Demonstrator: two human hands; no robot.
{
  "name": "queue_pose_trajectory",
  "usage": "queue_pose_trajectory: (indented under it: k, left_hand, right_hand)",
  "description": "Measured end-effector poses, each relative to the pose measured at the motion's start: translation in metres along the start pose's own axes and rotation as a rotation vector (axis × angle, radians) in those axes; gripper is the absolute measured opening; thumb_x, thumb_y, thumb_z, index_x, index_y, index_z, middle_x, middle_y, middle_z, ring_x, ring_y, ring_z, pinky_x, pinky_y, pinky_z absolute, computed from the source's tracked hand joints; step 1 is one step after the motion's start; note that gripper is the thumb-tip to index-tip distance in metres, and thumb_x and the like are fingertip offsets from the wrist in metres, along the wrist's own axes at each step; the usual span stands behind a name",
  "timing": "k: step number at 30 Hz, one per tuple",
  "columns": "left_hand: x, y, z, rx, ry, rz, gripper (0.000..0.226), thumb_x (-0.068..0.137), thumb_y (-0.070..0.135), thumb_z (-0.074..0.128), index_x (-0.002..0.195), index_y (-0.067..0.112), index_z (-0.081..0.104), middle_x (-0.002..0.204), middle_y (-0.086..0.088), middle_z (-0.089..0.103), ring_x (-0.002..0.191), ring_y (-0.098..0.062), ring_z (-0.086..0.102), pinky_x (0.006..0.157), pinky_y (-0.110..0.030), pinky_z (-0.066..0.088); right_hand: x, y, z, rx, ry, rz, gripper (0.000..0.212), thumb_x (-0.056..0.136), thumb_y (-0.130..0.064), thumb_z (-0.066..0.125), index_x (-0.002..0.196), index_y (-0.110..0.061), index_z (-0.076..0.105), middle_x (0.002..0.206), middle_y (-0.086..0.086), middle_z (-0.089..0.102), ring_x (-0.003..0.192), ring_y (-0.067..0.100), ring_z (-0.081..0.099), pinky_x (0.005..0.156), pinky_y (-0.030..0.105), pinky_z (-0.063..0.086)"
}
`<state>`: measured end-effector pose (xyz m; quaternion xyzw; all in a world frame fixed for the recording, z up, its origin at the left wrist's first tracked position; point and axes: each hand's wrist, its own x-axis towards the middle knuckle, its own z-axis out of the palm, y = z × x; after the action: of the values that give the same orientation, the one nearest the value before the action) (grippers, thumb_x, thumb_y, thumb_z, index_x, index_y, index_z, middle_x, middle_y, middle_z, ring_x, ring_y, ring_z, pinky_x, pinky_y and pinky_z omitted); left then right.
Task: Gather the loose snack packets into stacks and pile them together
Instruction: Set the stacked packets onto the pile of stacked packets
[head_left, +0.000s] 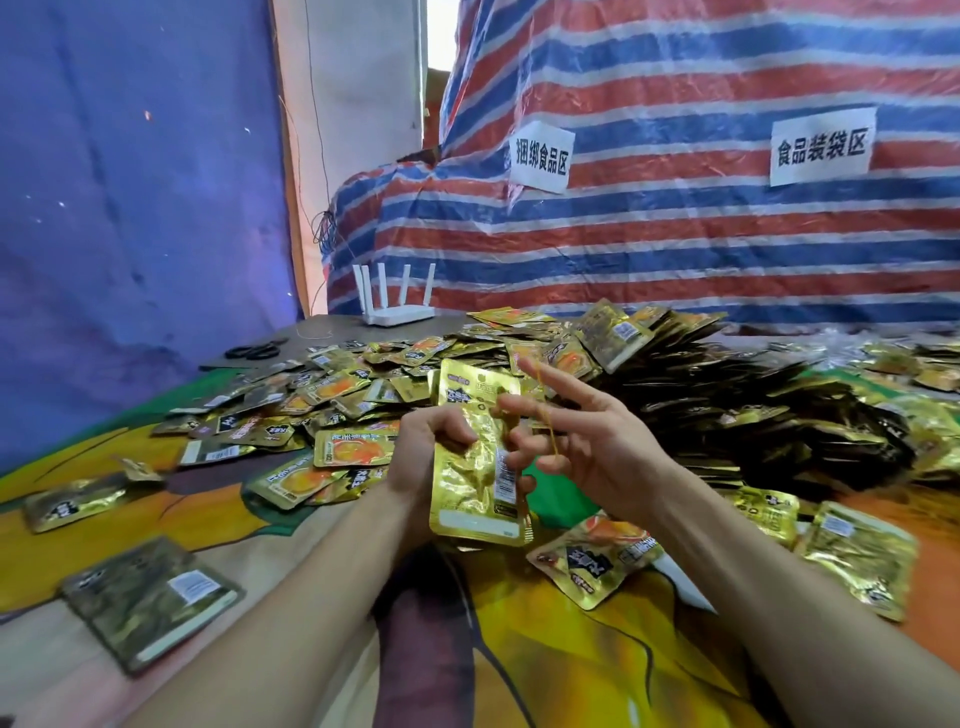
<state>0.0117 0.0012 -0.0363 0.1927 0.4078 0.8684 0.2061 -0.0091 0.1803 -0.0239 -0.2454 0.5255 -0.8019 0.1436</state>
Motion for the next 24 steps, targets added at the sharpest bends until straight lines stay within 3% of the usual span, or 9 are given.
queue_pose_trajectory:
  k: [4, 7, 9, 12, 15, 18, 20, 21, 24]
  left_hand:
    - [0.003, -0.005, -0.002, 0.120, 0.377, 0.011, 0.034, 0.064, 0.017, 0.045, 0.084, 0.007, 0.071, 0.076, -0.010, 0.058, 0.069, -0.027, 0.054, 0.074, -0.038, 0.044]
    - [0.007, -0.003, -0.007, 0.090, 0.716, 0.185, 0.029, 0.071, 0.018, 0.055, 0.097, 0.006, 0.065, 0.073, -0.007, 0.056, 0.067, -0.023, 0.052, 0.069, -0.036, 0.043]
    - [0.010, 0.000, -0.009, 0.032, 0.832, 0.327, 0.036, 0.080, 0.018, 0.062, 0.113, 0.005, 0.060, 0.085, -0.010, 0.058, 0.074, -0.025, 0.055, 0.067, -0.035, 0.046]
    - [0.014, 0.003, -0.012, -0.047, 0.896, 0.414, 0.060, 0.080, 0.023, 0.071, 0.134, 0.004, 0.053, 0.098, -0.013, 0.058, 0.083, -0.028, 0.060, 0.066, -0.037, 0.050]
    - [0.012, 0.004, -0.011, -0.068, 0.921, 0.431, 0.064, 0.078, 0.029, 0.076, 0.134, 0.008, 0.053, 0.099, -0.010, 0.061, 0.084, -0.028, 0.065, 0.065, -0.038, 0.054]
    - [0.010, 0.003, -0.007, -0.058, 0.880, 0.408, 0.066, 0.074, 0.032, 0.077, 0.131, 0.008, 0.055, 0.107, -0.015, 0.066, 0.093, -0.035, 0.070, 0.067, -0.043, 0.059]
    - [0.011, 0.001, -0.003, -0.019, 0.849, 0.380, 0.058, 0.076, 0.031, 0.076, 0.125, 0.006, 0.058, 0.107, -0.018, 0.067, 0.098, -0.037, 0.070, 0.084, -0.051, 0.059]
    - [0.011, -0.001, -0.001, 0.006, 0.842, 0.368, 0.047, 0.078, 0.029, 0.076, 0.115, 0.004, 0.062, 0.098, -0.017, 0.066, 0.091, -0.035, 0.070, 0.084, -0.050, 0.058]
    - [0.012, -0.006, 0.005, 0.079, 0.839, 0.354, 0.014, 0.084, 0.017, 0.072, 0.086, 0.005, 0.066, 0.077, -0.015, 0.064, 0.066, -0.031, 0.067, 0.063, -0.041, 0.055]
  right_hand:
    - [-0.002, 0.005, 0.000, -0.332, 0.057, -0.040, 0.048, 0.086, -0.001, 0.075, 0.126, -0.028, 0.067, 0.118, 0.014, 0.073, 0.093, 0.033, 0.076, 0.059, 0.040, 0.062]
    - [-0.003, 0.012, 0.004, -0.484, 0.123, -0.020, 0.059, 0.072, -0.011, 0.090, 0.123, -0.032, 0.071, 0.122, 0.009, 0.069, 0.097, 0.026, 0.075, 0.065, 0.047, 0.063]
    - [-0.003, 0.019, 0.011, -0.543, 0.131, -0.007, 0.066, 0.065, -0.023, 0.093, 0.125, -0.034, 0.071, 0.123, 0.006, 0.067, 0.097, 0.023, 0.075, 0.069, 0.047, 0.064]
    - [-0.005, 0.031, 0.028, -0.653, 0.095, -0.021, 0.074, 0.059, -0.035, 0.092, 0.128, -0.041, 0.067, 0.124, -0.002, 0.065, 0.099, 0.011, 0.073, 0.073, 0.039, 0.064]
    - [-0.004, 0.037, 0.040, -0.701, 0.088, -0.084, 0.072, 0.066, -0.029, 0.090, 0.132, -0.040, 0.065, 0.120, -0.014, 0.063, 0.099, 0.002, 0.071, 0.077, 0.038, 0.064]
    - [-0.004, 0.037, 0.042, -0.763, 0.167, -0.140, 0.071, 0.069, -0.030, 0.090, 0.134, -0.039, 0.064, 0.127, -0.015, 0.064, 0.117, 0.006, 0.064, 0.095, 0.042, 0.057]
    - [-0.005, 0.037, 0.043, -0.788, 0.188, -0.202, 0.069, 0.069, -0.029, 0.090, 0.133, -0.039, 0.064, 0.124, -0.023, 0.065, 0.118, -0.007, 0.058, 0.100, 0.029, 0.050]
    - [-0.006, 0.036, 0.044, -0.791, 0.202, -0.229, 0.068, 0.070, -0.028, 0.090, 0.131, -0.039, 0.065, 0.121, -0.026, 0.065, 0.115, -0.013, 0.057, 0.097, 0.023, 0.047]
    - [-0.006, 0.032, 0.044, -0.755, 0.262, -0.278, 0.061, 0.071, -0.024, 0.089, 0.125, -0.042, 0.067, 0.112, -0.030, 0.067, 0.111, -0.012, 0.059, 0.096, 0.028, 0.052]
